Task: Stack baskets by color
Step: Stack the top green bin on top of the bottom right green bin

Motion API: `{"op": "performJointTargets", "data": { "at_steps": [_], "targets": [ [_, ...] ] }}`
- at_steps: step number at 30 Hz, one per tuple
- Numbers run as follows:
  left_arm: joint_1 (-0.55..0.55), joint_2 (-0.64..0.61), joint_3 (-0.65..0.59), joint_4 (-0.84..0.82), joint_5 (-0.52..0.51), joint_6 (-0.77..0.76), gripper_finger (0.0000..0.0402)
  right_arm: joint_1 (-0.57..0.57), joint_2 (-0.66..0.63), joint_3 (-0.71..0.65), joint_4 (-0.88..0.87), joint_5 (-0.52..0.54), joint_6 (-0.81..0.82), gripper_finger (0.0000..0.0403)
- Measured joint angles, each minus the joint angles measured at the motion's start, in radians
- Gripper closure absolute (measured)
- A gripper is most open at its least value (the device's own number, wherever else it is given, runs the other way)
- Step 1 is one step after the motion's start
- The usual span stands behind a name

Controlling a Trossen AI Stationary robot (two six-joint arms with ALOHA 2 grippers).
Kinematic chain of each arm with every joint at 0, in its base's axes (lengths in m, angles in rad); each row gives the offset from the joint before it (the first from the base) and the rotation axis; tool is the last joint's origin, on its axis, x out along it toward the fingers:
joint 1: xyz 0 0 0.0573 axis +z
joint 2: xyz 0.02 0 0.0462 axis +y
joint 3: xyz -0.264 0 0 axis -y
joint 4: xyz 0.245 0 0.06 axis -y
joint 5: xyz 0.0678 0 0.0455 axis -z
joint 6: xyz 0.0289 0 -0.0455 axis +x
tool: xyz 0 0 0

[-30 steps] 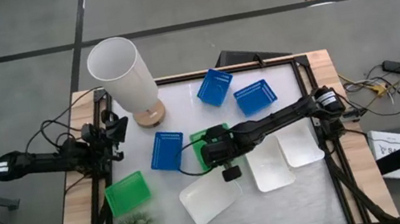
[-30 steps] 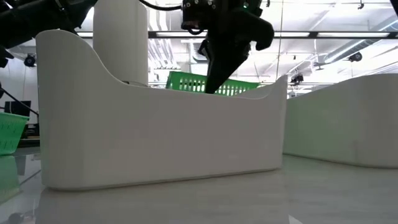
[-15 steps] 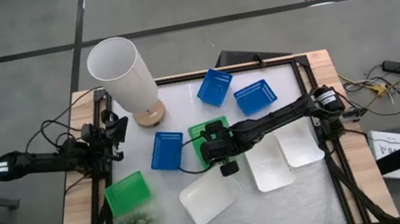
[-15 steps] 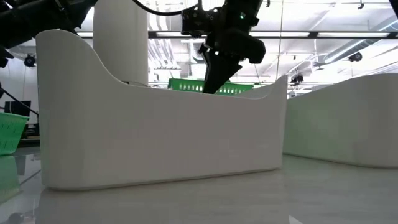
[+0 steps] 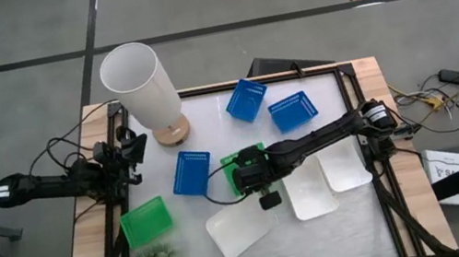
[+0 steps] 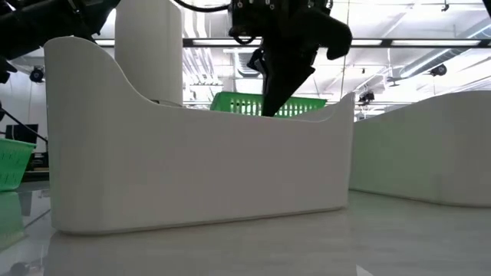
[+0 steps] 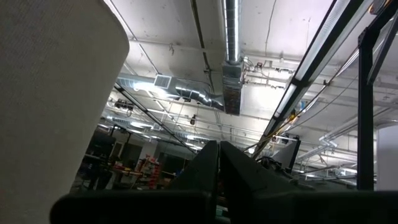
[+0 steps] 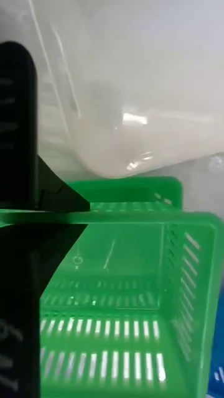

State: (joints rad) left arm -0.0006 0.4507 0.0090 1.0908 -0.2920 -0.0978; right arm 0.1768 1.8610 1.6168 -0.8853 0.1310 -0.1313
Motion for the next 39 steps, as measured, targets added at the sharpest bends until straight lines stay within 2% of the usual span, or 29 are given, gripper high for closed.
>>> {"op": "performJointTargets", "data": {
  "at_steps": [7,18,25,31,39],
  "targets": [
    [0.0,0.0,0.0,0.0,0.0,0.0,0.0402,0.0,0.001,-0.003,0.008,0.0,-0.001,0.0386],
    [0.0,0.0,0.0,0.0,0.0,0.0,0.0402,0.0,0.001,-0.001,0.024,0.002,-0.009,0.0305],
    [0.0,0.0,0.0,0.0,0.0,0.0,0.0402,0.0,-0.004,0.032,-0.019,0.002,-0.024,0.0283],
    [0.0,0.0,0.0,-0.001,0.0,0.0,0.0402,-0.015,-0.029,0.025,-0.06,0.062,-0.054,0.0307],
    [0.0,0.0,0.0,-0.001,0.0,0.0,0.0402,-0.095,-0.029,-0.063,0.11,0.049,-0.132,0.0387]
  ]
}}
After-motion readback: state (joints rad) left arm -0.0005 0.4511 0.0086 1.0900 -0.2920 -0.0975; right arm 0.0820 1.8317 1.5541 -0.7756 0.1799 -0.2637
